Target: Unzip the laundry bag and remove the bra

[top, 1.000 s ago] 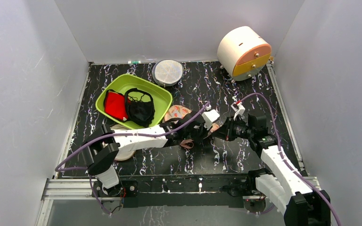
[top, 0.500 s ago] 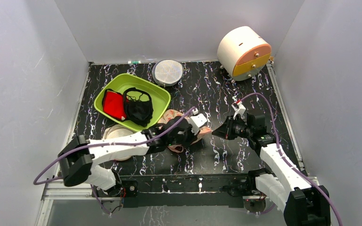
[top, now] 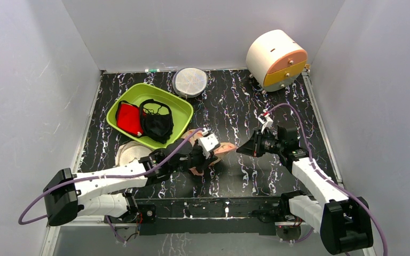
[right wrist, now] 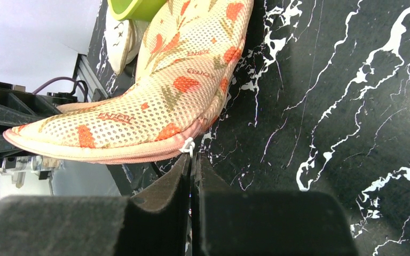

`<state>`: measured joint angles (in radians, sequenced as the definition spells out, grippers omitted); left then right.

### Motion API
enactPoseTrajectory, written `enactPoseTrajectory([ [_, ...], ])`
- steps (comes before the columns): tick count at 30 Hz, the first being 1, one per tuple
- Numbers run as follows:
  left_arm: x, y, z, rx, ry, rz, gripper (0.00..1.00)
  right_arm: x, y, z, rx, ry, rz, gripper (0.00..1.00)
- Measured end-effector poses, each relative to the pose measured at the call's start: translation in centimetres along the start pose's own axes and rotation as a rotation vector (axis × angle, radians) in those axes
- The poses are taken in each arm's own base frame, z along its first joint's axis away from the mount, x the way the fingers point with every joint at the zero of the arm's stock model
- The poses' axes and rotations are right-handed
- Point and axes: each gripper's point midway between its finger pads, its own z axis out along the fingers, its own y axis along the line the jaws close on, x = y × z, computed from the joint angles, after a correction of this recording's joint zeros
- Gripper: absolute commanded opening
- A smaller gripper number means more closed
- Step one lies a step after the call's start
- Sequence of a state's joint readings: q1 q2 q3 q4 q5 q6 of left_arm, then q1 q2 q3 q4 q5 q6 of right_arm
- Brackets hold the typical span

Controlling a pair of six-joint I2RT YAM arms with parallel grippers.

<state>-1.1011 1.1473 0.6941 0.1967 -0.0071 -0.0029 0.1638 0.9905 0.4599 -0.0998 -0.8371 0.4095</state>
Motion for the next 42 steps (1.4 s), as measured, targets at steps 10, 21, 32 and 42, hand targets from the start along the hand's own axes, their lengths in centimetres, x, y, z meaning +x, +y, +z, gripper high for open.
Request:
enactPoseTrajectory([
  [10,-0.7,-1.2,-0.4,0.072,-0.063,0.000,0.00,0.1,-0.6,0.7,-0.018,0.001,0.010,0.00],
  [21,-0.8,-1.7,-1.2,0.107,-0.106,-0.004,0.00,-0.2,-0.3,0.8,-0.021,-0.002,0.003,0.00],
  [32,-0.4,-0.5,3.6,0.024,-0.003,-0.065,0.00,-7.7,-1.1,-3.1,0.326,-0.222,-0.057,0.67],
  [42,1.9,-1.8,12.6,0.064,0.119,-0.088,0.20,-14.0,1.8,-8.9,0.498,-0.455,-0.193,0.77],
])
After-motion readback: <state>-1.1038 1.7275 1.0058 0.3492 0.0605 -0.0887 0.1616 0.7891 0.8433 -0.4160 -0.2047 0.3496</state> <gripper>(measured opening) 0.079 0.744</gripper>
